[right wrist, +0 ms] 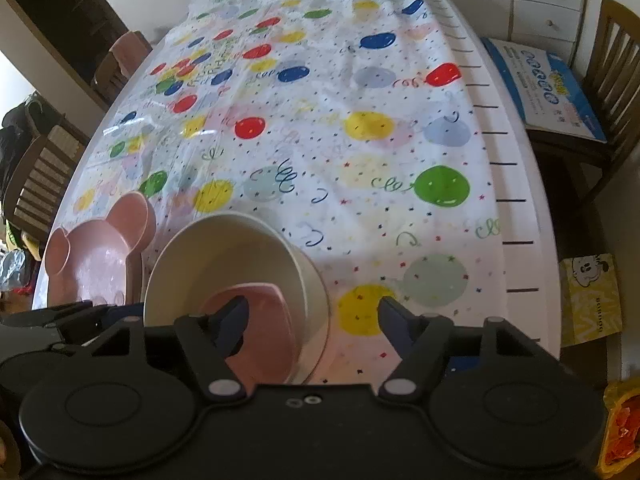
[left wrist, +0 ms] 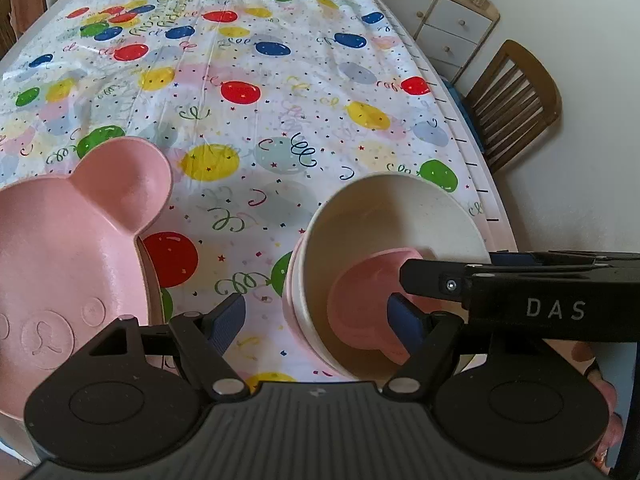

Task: Organize plates and bowls
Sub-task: 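Close the left gripper on the rim of the nested cream and pink bowls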

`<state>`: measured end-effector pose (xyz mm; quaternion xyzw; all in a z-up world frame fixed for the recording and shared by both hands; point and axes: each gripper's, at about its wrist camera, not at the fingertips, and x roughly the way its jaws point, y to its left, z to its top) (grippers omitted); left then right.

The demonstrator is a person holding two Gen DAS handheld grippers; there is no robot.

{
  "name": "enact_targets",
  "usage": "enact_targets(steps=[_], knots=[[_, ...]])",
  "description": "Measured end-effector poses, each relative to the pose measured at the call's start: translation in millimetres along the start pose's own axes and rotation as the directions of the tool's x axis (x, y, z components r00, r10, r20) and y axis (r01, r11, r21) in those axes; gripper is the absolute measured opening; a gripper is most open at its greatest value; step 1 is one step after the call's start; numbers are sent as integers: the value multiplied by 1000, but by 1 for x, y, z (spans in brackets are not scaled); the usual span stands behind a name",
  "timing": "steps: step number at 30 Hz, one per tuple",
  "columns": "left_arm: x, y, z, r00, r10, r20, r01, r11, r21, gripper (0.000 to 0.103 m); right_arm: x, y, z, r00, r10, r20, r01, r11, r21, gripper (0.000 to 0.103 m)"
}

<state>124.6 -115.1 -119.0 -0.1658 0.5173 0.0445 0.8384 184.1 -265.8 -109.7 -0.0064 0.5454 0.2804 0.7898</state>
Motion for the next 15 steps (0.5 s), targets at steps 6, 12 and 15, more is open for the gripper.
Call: enact_targets(steps=[6, 12, 15], knots=[[3, 0, -1, 1000, -18, -6, 18, 1000, -9, 72, 5, 0, 1, 1000, 10, -14, -10, 1000, -4, 61], [5, -2, -3, 999, -47, -20, 46, 999, -13, 55, 9, 0, -1, 999, 27, -33, -27, 1000, 4, 46], [5, -1, -4, 999, -43, -18, 42, 999, -13, 52, 8, 1, -2, 999, 28, -28, -28, 1000, 4, 41]])
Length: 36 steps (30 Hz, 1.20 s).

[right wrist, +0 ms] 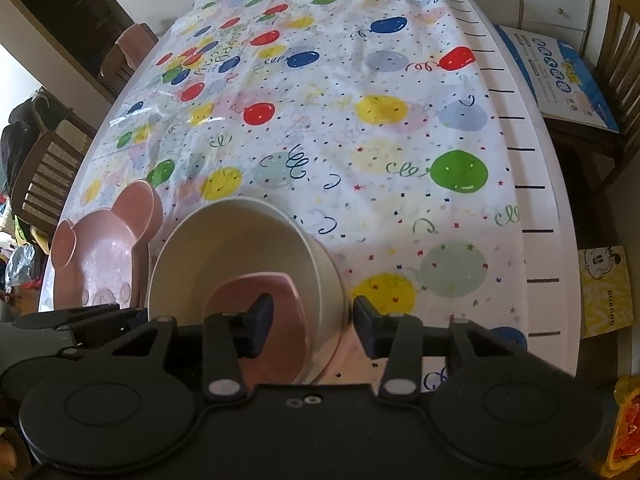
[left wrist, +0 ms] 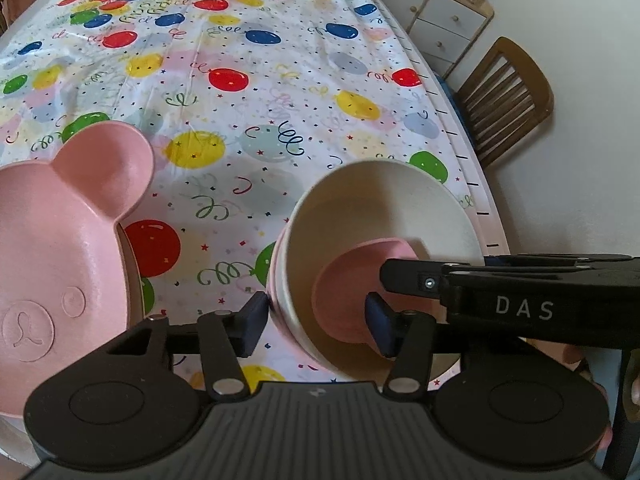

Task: Organize plates and bowls
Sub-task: 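Close the left gripper on the rim of the nested cream and pink bowls, then lift the nested bowls with the left gripper and carry them over the bear-shaped plate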

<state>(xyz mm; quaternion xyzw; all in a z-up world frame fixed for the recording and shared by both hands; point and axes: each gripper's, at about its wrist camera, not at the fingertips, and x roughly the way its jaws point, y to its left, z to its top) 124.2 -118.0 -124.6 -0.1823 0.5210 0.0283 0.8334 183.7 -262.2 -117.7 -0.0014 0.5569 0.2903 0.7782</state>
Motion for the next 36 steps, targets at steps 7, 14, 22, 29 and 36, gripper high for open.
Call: enact_targets(steps=[7, 14, 22, 29, 36], knots=[[-2, 4, 0, 1000, 4, 2, -4, 1000, -7, 41, -1, -1, -2, 999, -34, 7, 34, 999, -1, 25], [-12, 1, 3, 999, 12, 30, -13, 1000, 12, 41, -4, 7, -8, 997, -81, 11, 81, 996, -41, 18], [-33, -1, 5, 998, 23, 53, -23, 1000, 13, 41, -23, 23, -5, 995, -91, 38, 94, 993, -74, 18], [-47, 9, 10, 997, 33, 66, -32, 999, -9, 39, -32, 42, 2, 993, -107, 51, 112, 989, -94, 15], [-65, 22, 14, 996, 39, 77, -38, 999, -20, 39, -37, 62, 8, 993, -105, 51, 110, 987, -120, 15]])
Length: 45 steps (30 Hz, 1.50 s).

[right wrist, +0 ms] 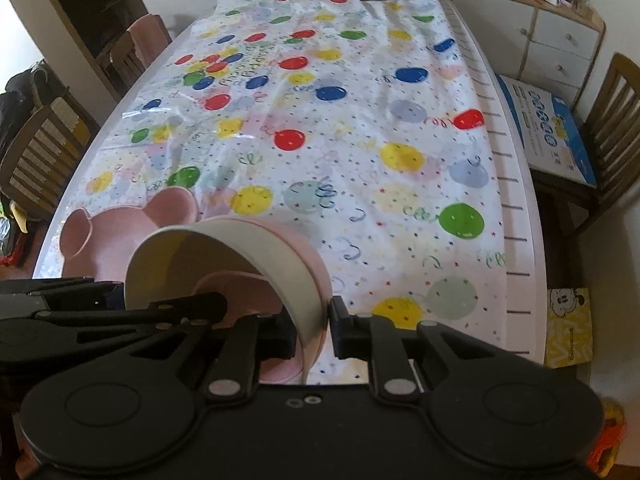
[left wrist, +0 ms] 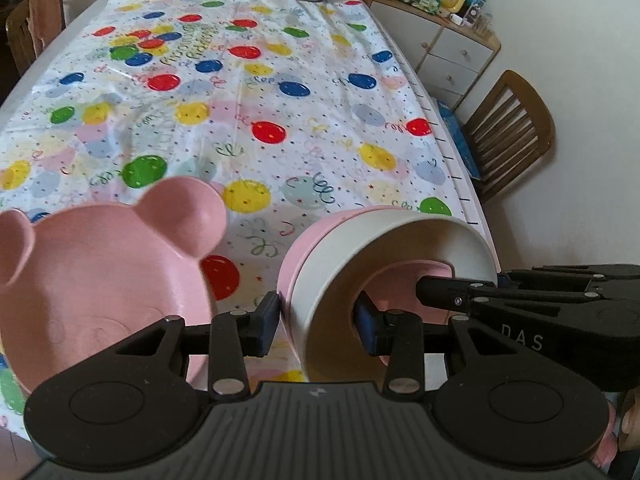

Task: Organize plates and bowls
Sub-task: 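Lift the nested bowls with the left gripper and carry them over the bear-shaped plate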

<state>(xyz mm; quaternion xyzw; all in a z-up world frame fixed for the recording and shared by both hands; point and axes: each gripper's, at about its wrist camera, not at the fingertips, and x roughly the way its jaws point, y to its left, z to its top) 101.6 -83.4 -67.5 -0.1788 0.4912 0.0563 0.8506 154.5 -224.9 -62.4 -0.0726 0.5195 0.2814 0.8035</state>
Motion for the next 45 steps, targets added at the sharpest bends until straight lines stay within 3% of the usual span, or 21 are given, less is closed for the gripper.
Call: enact_targets(steps=[18, 31, 45], knots=[[-47, 88, 11, 997, 81, 17, -79, 992, -102, 39, 12, 98, 38, 998, 59, -35, -64, 988, -139, 15], [-48, 160, -2, 991, 114, -72, -125, 977, -175, 39, 54, 166, 40, 985, 92, -148, -120, 974, -194, 15], [-28, 184, 7, 990, 80, -117, -100, 980, -173, 39, 87, 179, 46, 974, 49, -219, -86, 983, -164, 14]])
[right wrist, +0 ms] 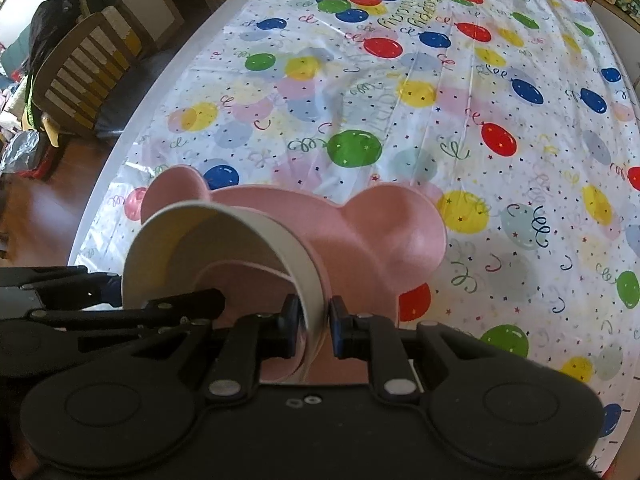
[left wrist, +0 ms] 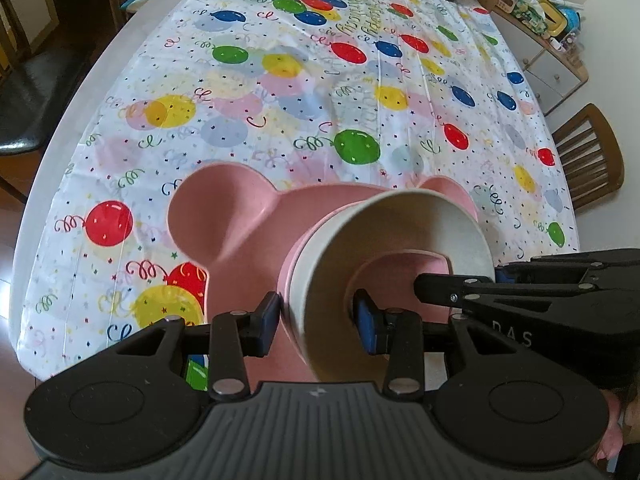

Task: Organize plates and bowls
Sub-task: 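Lift the nested bowls with the left gripper and carry them over the bear-shaped plate, then lower the nested bowls onto the bear-shaped plate and open the left gripper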

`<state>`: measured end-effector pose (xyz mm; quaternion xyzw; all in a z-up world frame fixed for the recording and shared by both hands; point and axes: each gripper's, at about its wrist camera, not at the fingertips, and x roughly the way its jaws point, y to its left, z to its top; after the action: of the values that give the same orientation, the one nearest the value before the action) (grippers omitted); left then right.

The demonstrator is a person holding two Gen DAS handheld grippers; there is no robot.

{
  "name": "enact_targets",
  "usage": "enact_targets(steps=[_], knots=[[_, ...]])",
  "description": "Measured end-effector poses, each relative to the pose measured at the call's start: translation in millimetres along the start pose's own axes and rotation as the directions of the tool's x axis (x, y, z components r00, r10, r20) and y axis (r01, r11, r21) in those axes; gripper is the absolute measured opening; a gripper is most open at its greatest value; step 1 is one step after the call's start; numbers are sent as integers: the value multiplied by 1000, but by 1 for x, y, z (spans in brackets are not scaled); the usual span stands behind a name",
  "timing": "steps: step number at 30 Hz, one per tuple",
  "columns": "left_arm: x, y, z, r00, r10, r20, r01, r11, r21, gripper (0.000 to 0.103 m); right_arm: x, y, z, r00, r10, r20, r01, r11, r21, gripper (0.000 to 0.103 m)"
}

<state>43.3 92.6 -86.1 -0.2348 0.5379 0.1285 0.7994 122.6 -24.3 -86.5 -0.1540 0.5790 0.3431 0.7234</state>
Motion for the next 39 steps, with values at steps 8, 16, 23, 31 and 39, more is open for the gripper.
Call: enact_targets(steps=[8, 16, 23, 31, 39], knots=[[3, 5, 5, 1000, -18, -3, 18, 1000, 3, 39, 2, 0, 5, 1000, -2, 1, 2, 1000, 13, 15], [-2, 6, 4, 1000, -23, 19, 23, 999, 23, 39, -2, 2, 3, 1000, -7, 20, 7, 1000, 23, 23], [-16, 6, -1, 998, -11, 64, 8, 998, 56, 40, -19, 0, -3, 997, 9, 81, -13, 999, 43, 28], [-43, 3, -18, 987, 15, 163, -28, 997, 76, 64, -45, 1, -19, 986, 32, 167, -36, 999, 25, 35], [-69, -8, -44, 966, 38, 254, -54, 997, 57, 72, -76, 1, -41, 964, 75, 255, -67, 997, -42, 51]])
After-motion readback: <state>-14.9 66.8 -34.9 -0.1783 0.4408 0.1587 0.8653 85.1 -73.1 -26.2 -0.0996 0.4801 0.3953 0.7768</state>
